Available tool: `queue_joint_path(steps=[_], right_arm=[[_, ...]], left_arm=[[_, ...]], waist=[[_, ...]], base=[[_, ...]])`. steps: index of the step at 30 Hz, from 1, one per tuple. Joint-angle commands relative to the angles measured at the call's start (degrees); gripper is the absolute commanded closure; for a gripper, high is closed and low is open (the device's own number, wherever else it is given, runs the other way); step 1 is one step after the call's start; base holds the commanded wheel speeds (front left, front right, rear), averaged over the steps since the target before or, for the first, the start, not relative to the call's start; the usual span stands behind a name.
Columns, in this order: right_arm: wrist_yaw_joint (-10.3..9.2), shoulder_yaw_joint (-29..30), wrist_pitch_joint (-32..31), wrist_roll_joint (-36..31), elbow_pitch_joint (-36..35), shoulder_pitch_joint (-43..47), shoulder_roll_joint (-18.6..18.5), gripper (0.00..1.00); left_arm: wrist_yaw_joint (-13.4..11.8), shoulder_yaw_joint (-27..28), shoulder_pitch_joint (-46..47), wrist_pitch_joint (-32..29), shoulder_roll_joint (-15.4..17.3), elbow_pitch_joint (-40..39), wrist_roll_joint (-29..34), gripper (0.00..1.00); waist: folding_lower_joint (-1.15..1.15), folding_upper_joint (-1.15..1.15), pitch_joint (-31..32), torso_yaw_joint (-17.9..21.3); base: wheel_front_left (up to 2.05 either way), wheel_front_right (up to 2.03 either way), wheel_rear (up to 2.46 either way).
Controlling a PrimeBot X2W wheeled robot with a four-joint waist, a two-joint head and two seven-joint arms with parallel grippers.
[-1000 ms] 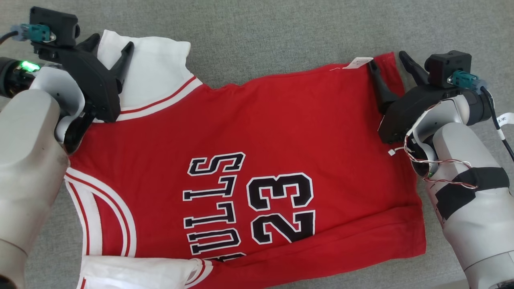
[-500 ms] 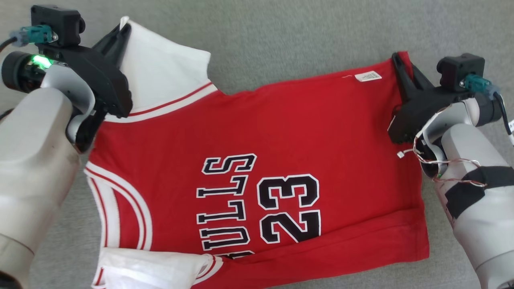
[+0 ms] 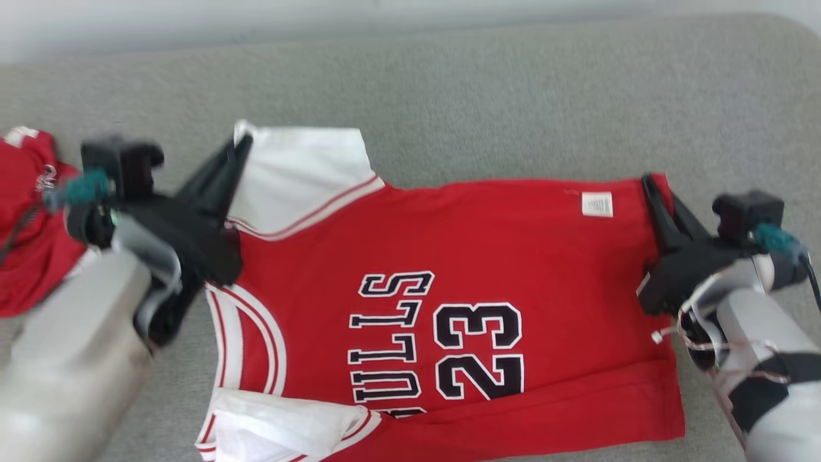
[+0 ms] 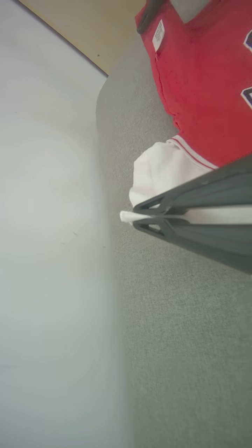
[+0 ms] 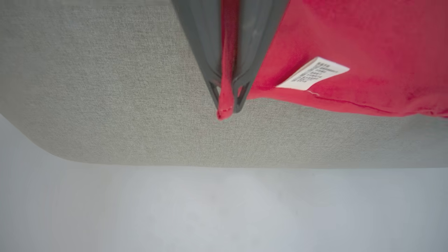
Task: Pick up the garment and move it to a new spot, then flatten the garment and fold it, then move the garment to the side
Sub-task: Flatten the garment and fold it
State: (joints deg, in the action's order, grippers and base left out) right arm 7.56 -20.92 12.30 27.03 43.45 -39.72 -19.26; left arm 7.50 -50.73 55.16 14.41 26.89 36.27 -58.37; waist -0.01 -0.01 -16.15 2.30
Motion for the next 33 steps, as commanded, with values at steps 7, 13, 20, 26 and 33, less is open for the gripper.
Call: queue_joint_path(steps=[7, 13, 20, 26, 33], right_arm=[[-0.12, 1.8, 1.8, 3.5, -2.6, 8.2, -2.0, 1.00], [-0.12, 3.9, 2.4, 6.0, -4.4, 14.3, -2.1, 1.00], [-0.12, 5.2, 2.5, 7.8, -7.1, 21.6, -2.0, 0.65], [-0.12, 7.1, 2.7, 9.0, -9.4, 24.8, -1.2, 0.00], [-0.12, 9.4, 0.9, 9.2, -10.0, 26.4, -1.3, 0.00]], left_arm=[[-3.2, 3.3, -13.1, 0.8, -0.1, -9.2, 0.9, 1.00], [-6.7, 7.8, -24.9, 0.8, -0.5, -16.2, 3.4, 1.00], [-7.9, 11.9, -36.1, 0.7, -1.9, -18.8, 5.6, 0.79], [-8.2, 16.8, -40.6, 0.7, -4.4, -19.6, 8.4, 0.00], [-9.5, 29.0, -45.3, 0.7, -8.1, -24.5, 20.6, 0.00]], waist=[[0.01, 0.01, 5.2, -2.3], [0.01, 0.01, 7.9, -2.6], [0.01, 0.01, 10.1, -3.2], [0.01, 0.01, 11.5, -3.5], [0.01, 0.01, 12.0, -4.2]], base=[[0.00, 0.00, 0.00], [0.00, 0.00, 0.00], [0.00, 0.00, 0.00], [0.00, 0.00, 0.00], [0.00, 0.00, 0.00]])
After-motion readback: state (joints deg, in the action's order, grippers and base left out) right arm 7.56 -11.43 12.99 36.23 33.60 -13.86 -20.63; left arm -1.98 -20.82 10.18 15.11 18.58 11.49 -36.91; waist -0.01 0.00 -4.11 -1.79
